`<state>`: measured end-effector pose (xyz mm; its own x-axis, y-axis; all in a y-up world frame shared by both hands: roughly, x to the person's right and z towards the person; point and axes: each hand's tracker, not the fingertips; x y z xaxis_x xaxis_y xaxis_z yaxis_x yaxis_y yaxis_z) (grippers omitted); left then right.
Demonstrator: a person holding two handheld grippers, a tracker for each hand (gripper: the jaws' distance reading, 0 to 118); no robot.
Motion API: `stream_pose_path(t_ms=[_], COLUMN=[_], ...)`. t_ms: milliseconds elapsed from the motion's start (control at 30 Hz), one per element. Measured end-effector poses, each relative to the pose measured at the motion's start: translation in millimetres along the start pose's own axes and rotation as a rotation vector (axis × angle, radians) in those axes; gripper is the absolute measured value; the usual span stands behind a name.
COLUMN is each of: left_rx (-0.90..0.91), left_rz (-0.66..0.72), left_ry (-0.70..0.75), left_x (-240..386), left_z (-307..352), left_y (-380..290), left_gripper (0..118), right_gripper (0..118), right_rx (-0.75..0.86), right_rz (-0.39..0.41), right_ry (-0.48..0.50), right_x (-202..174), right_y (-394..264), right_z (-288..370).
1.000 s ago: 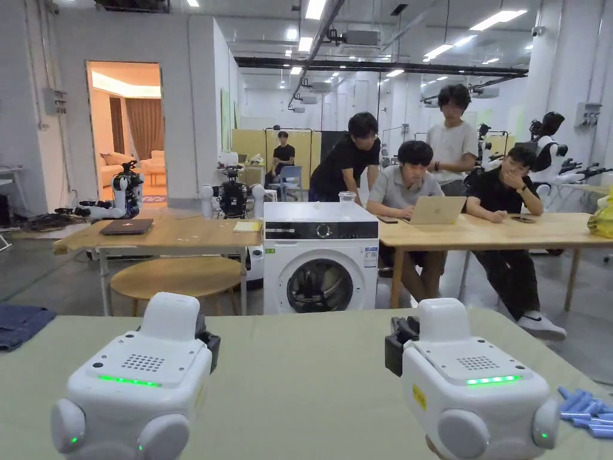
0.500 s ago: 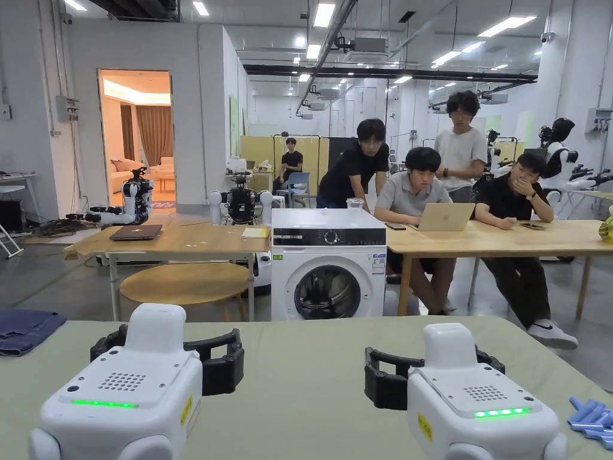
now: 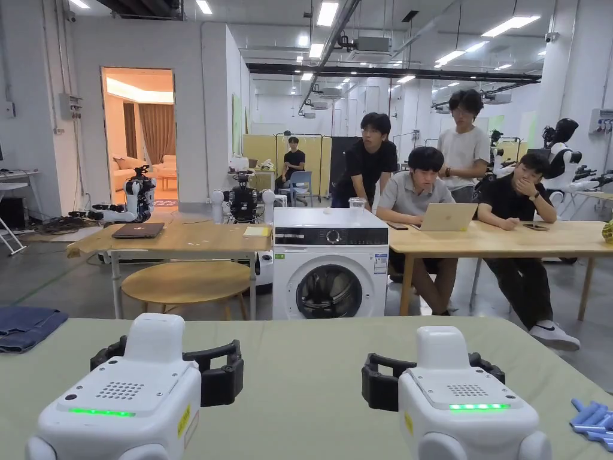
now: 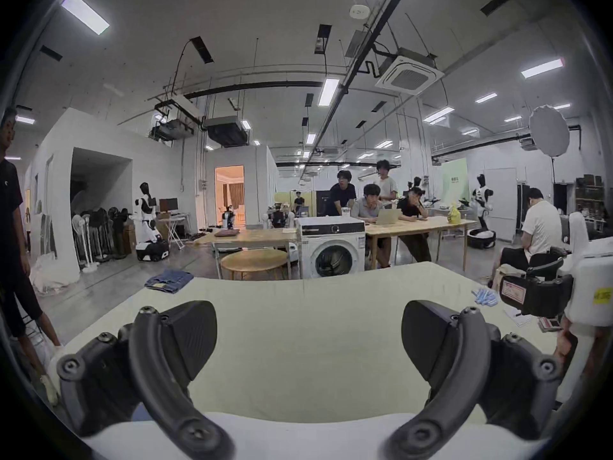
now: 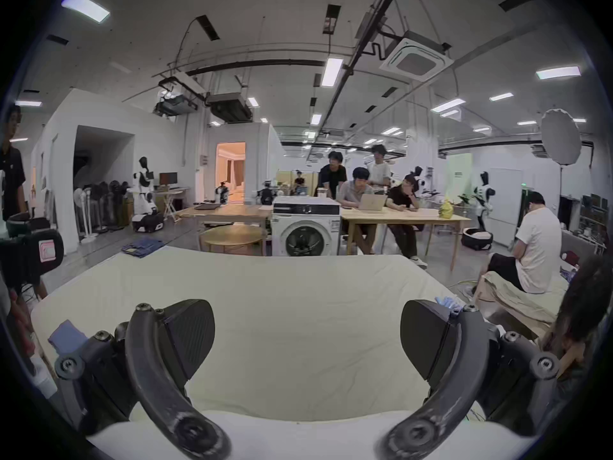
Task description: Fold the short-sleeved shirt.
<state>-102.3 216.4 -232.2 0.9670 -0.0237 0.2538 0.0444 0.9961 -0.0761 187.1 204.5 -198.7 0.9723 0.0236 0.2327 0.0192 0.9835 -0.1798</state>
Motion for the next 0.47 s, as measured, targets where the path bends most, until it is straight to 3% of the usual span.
stream_pose_path(t_ms=[233, 467], left_rx=[-0.005, 0.002], left_rz=[0.019, 0.017], left_ry=[0.015, 0.023], left_x=[-6, -6], left_z=[1, 5], left_y=[-2, -2], left_gripper=[111, 111], right_gripper=[113, 113], right_rx=[0.028, 0.019], right_rz=[0.012, -0.089], right_ry=[-0.04, -0.013], right_x=[-8, 5], right_y=[4, 6], right_z=[5, 4])
